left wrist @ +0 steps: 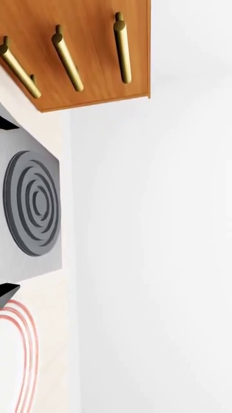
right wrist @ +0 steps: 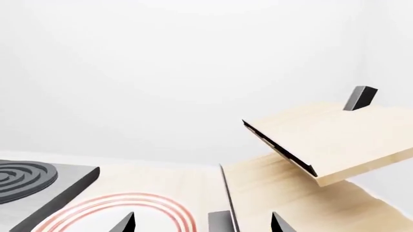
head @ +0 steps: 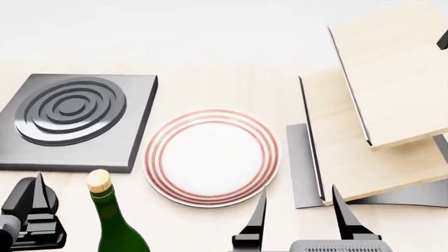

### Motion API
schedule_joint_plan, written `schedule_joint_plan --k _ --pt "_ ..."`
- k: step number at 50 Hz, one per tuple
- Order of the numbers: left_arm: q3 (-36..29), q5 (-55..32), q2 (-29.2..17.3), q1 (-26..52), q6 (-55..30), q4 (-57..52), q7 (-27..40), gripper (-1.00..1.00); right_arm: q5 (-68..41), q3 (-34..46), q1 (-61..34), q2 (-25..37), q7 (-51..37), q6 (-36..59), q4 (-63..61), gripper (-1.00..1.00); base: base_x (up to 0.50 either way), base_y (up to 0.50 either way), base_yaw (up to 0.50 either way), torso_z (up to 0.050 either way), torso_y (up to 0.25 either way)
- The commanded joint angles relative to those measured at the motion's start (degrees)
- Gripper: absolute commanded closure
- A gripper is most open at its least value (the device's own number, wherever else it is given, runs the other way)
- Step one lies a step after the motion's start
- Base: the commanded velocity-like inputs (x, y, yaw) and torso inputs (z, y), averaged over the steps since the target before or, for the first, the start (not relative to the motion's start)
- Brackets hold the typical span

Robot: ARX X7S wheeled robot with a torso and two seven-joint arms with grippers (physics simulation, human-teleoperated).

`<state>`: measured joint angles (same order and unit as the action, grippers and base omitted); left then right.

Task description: Pick up the akita bowl and put it on the plate.

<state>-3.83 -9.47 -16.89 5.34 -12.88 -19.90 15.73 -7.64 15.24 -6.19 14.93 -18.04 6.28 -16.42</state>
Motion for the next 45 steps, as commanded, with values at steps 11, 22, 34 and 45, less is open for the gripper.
schedule_joint_plan --k 11,22,34,45 --pt "-0.27 -0.31 -0.28 -0.17 0.55 0.34 0.41 -1.0 0.11 0.67 0.02 0.31 -0.55 -0.76 0.76 -1.0 0.1 -0.02 0.0 0.0 0.0" --pt "-0.45 -0.46 -0.4 -0.05 0.98 0.87 0.51 -1.0 1.73 1.61 0.13 0.67 -1.29 -1.18 0.57 -1.0 0.17 0.0 0.0 0.0 0.0" --pt "-0.71 -0.65 -0.59 -0.04 0.89 0.74 0.69 -1.0 0.53 1.55 0.16 0.72 -1.17 -1.48 0.66 -1.0 0.22 0.0 0.0 0.0 0.0" --pt "-0.74 -0.9 -0.78 -0.15 1.12 0.86 0.84 -1.0 0.33 1.89 0.1 0.83 -1.26 -1.67 0.9 -1.0 0.22 0.0 0.0 0.0 0.0"
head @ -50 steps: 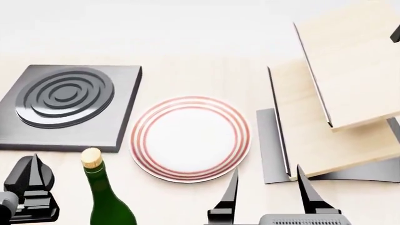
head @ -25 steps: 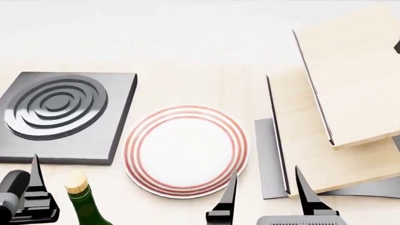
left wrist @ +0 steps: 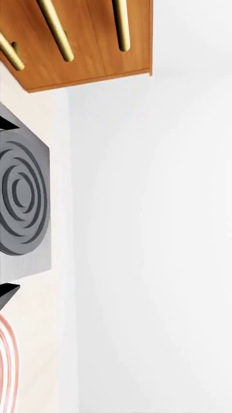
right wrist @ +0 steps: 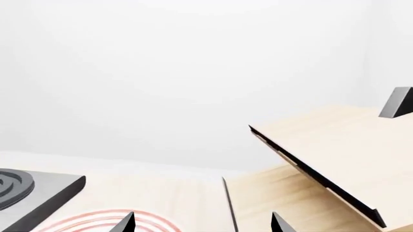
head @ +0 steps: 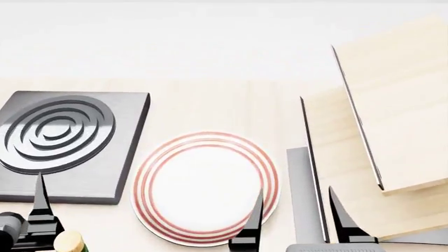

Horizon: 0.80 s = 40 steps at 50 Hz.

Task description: Pick up the akita bowl and put it on the plate.

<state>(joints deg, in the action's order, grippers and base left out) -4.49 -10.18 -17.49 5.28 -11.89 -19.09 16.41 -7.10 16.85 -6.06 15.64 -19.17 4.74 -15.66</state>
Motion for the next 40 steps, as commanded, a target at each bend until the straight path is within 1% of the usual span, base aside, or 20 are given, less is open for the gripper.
schedule_joint_plan --k 1,7,8,10,14,20,28,33,40 --pt "-0.09 -0.2 -0.19 -0.11 0.13 0.03 0.2 -1.0 -0.38 0.27 -0.02 0.11 -0.08 -0.2 0.18 -1.0 0.22 0.0 0.0 0.0 0.0" --pt "-0.16 -0.32 -0.26 -0.14 0.08 -0.01 0.34 -1.0 -0.09 0.51 -0.03 0.22 -0.34 -0.25 0.19 -1.0 0.22 0.0 0.0 0.0 0.0" --pt "-0.19 -0.31 -0.31 -0.15 0.03 -0.09 0.35 -1.0 0.0 0.45 0.19 0.18 -0.42 -1.25 0.31 -1.0 0.0 0.0 0.0 0.0 0.0" --pt "-0.22 -0.34 -0.36 -0.15 0.0 -0.13 0.38 -1.0 0.25 1.0 -0.06 0.38 -0.23 0.03 0.23 -1.0 0.0 0.0 0.0 0.0 0.0" --pt "-0.35 -0.22 -0.61 -0.1 -0.53 -0.56 0.54 -1.0 0.81 1.08 0.01 0.28 -0.8 -0.52 0.49 -1.0 0.0 0.0 0.0 0.0 0.0" --pt "0.17 0.02 -1.96 -0.26 -3.02 -2.67 1.05 -1.0 0.65 1.09 -0.14 0.28 -0.88 -0.98 1.22 -1.0 0.0 0.0 0.0 0.0 0.0" --pt "2.42 0.54 -5.44 -1.71 -9.93 -10.32 2.58 -1.0 0.56 1.74 -0.58 -0.03 -0.72 -1.43 2.51 -1.0 0.0 0.0 0.0 0.0 0.0" --pt "4.41 0.82 -8.39 -3.04 -15.03 -16.15 3.17 -1.0 0.25 1.94 -0.81 -0.06 -0.54 -1.59 2.82 -1.0 0.0 0.0 0.0 0.0 0.0" --pt "7.1 1.23 -11.48 -5.49 -19.54 -21.19 3.65 -1.0 0.29 2.38 -1.06 -0.01 -0.42 -1.77 3.46 -1.0 0.0 0.0 0.0 0.0 0.0"
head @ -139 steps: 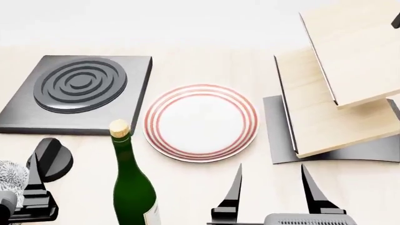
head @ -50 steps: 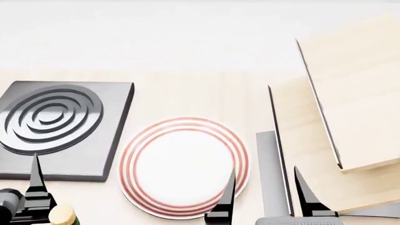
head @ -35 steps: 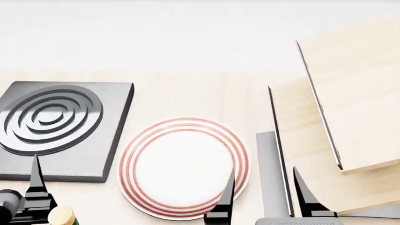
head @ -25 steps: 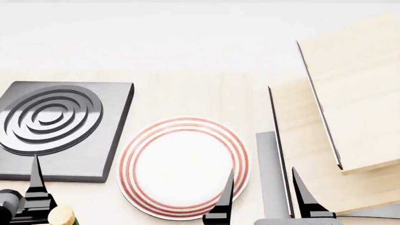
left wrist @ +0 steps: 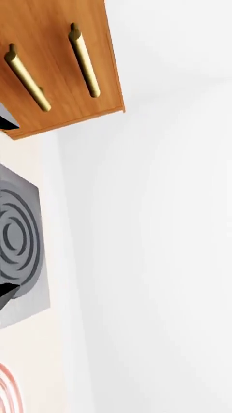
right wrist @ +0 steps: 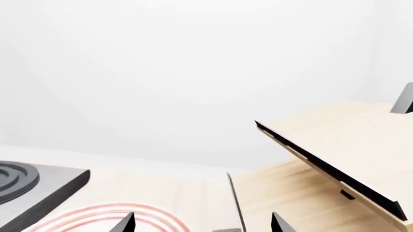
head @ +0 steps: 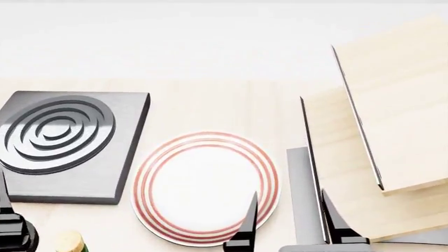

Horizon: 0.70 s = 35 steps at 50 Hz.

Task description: Pick up the akita bowl and put it on the plate.

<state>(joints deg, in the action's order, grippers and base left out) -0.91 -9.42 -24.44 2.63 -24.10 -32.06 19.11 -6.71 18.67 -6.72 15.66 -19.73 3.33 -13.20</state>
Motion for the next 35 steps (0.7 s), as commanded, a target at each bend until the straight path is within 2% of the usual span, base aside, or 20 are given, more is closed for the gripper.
schedule_joint_plan --k 1,17,22,31,35 --pt "3.83 0.68 -5.09 -3.19 -8.27 -8.95 1.05 -1.0 -0.13 0.57 -0.4 -0.01 0.09 -0.21 0.89 -1.0 0.0 0.0 0.0 0.0 0.0" --pt "11.03 1.29 -8.97 -9.89 -11.99 -14.52 1.58 -1.0 0.16 1.6 -0.42 -0.05 -0.05 -0.71 1.95 -1.0 0.0 0.0 0.0 0.0 0.0" --pt "15.58 -0.47 -9.33 -10.89 -13.28 -15.43 1.13 -1.0 0.05 1.75 -0.43 -0.02 -0.05 -0.89 2.3 -1.0 0.0 0.0 0.0 0.0 0.0" --pt "23.14 -2.82 -12.65 -13.09 -18.08 -18.97 -1.44 -1.0 0.28 2.13 -0.53 0.02 -0.34 -0.95 2.42 -1.0 0.0 0.0 0.0 0.0 0.0" --pt "24.64 -2.77 -14.06 -14.44 -19.4 -20.31 -2.28 -1.0 0.39 2.34 -0.58 0.06 -0.42 -0.86 2.34 -1.0 0.0 0.0 0.0 0.0 0.0"
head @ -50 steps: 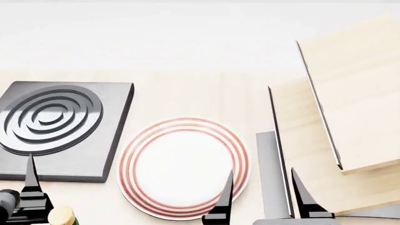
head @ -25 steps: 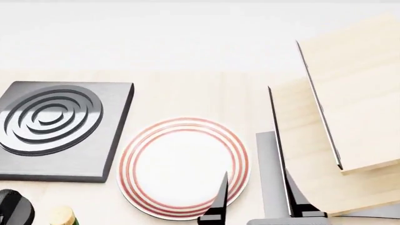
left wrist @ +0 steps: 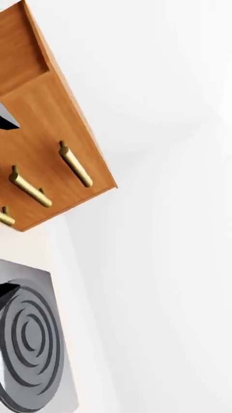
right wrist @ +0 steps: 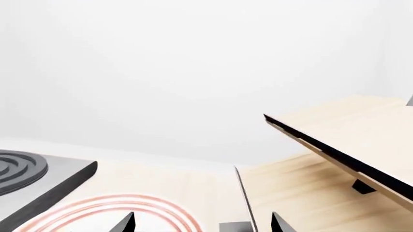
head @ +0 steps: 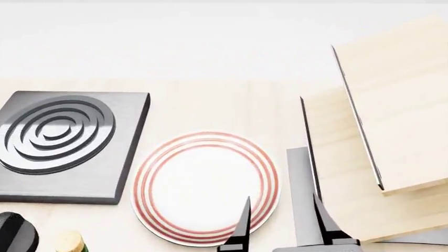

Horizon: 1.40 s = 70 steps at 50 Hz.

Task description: Pick up the akita bowl and put it on the plate.

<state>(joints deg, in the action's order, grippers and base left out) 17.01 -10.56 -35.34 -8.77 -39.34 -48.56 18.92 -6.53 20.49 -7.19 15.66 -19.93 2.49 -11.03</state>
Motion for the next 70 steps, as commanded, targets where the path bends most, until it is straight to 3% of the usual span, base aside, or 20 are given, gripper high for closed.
schedule_joint_plan --k 1,21,32,48,59,70 --pt "7.8 -2.4 -3.32 -3.27 -4.57 -4.21 -2.82 -1.0 0.46 0.59 -0.11 0.11 -0.34 -0.08 0.18 -1.0 0.0 0.0 0.0 0.0 0.0" --pt "17.68 -5.47 -7.07 -7.2 -10.09 -3.11 -8.65 -1.0 0.42 1.49 -0.33 -0.01 -0.53 -0.63 1.13 -1.0 0.0 0.0 0.0 0.0 0.0" --pt "23.69 -8.28 -12.39 -9.03 -17.64 -1.53 -14.85 -1.0 0.51 2.27 -0.63 -0.09 -0.36 -1.01 1.99 -1.0 0.0 0.0 0.0 0.0 0.0" --pt "23.1 -12.32 -18.85 -10.02 -27.24 0.24 -19.93 -1.0 0.47 3.0 -0.84 -0.14 -0.43 -1.45 3.11 -1.0 0.0 0.0 0.0 0.0 0.0" --pt "26.92 -15.57 -17.89 -14.48 -28.24 0.3 -27.18 -1.0 -0.02 2.95 -0.93 0.07 -0.58 -1.41 2.94 -1.0 0.0 0.0 0.0 0.0 0.0" --pt "33.04 -21.25 -18.0 -19.37 -34.59 -2.05 -36.18 -1.0 -0.27 3.37 -1.19 -0.24 -0.54 -2.28 4.62 -1.0 0.0 0.0 0.0 0.0 0.0"
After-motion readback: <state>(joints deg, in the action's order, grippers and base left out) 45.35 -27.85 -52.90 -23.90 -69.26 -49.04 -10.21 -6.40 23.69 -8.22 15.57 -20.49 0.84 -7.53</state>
